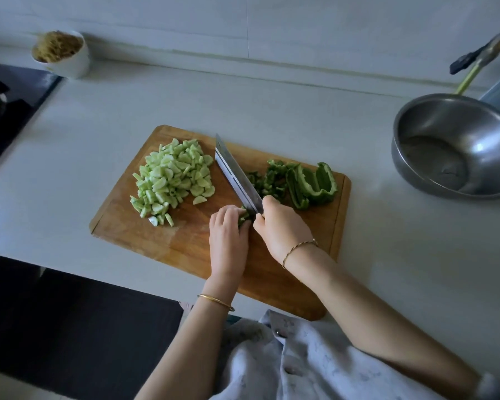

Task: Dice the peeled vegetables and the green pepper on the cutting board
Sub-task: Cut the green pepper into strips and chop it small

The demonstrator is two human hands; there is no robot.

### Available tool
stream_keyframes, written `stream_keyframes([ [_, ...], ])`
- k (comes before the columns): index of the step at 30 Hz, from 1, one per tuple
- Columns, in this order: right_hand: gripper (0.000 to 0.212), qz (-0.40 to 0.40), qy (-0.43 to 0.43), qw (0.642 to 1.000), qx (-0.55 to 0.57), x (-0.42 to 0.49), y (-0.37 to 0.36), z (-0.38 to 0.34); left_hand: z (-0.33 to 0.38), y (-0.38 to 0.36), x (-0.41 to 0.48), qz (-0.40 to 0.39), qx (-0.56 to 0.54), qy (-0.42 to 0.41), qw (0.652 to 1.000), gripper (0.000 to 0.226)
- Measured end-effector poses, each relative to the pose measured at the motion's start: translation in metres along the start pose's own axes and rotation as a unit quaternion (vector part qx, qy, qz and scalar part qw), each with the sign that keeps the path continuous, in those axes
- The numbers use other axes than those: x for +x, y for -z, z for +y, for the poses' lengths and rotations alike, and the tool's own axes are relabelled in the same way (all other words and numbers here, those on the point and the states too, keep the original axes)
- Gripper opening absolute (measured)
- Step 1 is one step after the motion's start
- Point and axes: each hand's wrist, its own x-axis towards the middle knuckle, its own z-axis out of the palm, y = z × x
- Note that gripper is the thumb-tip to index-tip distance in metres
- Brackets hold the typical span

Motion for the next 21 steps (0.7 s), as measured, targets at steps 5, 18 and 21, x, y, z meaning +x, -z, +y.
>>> stream_keyframes([
  [5, 0.017, -0.006, -0.041, 0.990, 0.135, 0.010, 0.002, 0.011, 0.000, 0.000, 0.001, -0.004, 0.002, 0.003, 1.000, 0.013],
  [18, 0.017, -0.006, -0.008, 0.989, 0.149, -0.008, 0.009, 0.022, -0.002, 0.005, -0.001, 0.003, -0.035, 0.016, 0.999, 0.024],
  [21, 0.016, -0.013, -0.003, 0.990, 0.140, -0.010, 0.009, 0.021, -0.003, 0.003, -0.001, 0.006, -0.029, 0.009, 1.000, 0.015],
])
